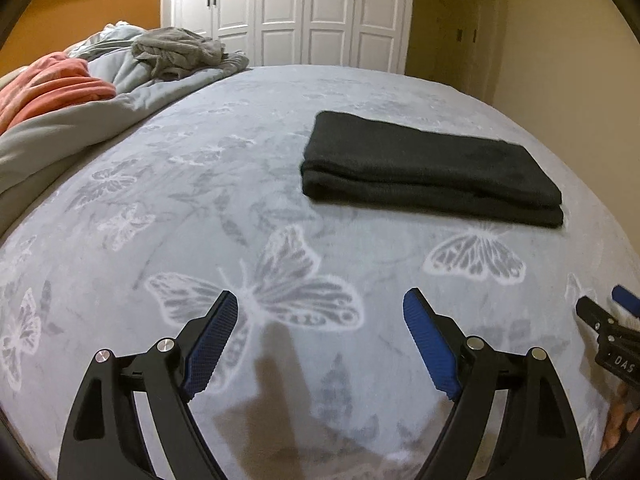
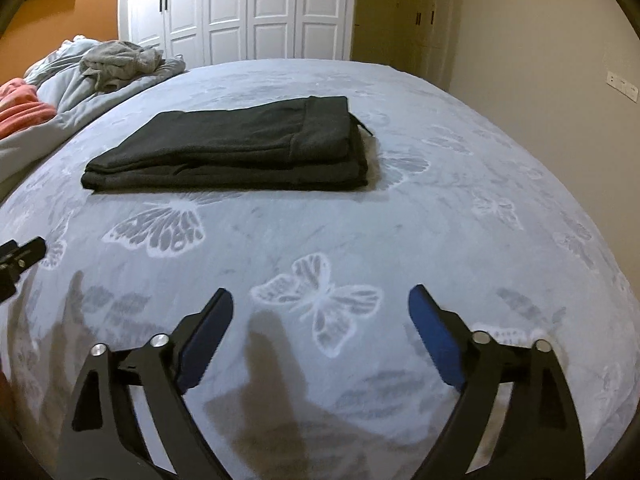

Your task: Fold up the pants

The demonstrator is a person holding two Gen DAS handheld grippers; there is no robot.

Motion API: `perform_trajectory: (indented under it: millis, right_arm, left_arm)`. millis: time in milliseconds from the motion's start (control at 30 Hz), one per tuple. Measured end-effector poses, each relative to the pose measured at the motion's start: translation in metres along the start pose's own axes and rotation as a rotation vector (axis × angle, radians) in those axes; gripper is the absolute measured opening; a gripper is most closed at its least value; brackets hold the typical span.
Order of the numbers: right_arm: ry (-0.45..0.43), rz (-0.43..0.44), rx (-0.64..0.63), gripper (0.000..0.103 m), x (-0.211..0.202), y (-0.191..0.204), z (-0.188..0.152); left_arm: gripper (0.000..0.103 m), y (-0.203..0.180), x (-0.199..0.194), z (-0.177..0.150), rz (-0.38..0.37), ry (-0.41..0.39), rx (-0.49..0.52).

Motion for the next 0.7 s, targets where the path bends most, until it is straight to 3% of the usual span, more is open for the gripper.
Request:
perform_trajectory:
  millis: [700]
  right_arm:
    - [0.025, -0.056, 0.011, 0.092, 0.009, -0.002, -0.005]
  left_arm:
    - [0.082, -0.017, 0.009, 0.006, 0.002, -0.002, 0.052]
Point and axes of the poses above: each gripper's, at about its wrist camera, not at the fingertips, and x roughly the way its jaws point, y to its left, z to its top, the point moved 8 cm from there along x, roughly the way its jaws point, and after that the axes turned 15 degrees about x, right-handed, at the moved point
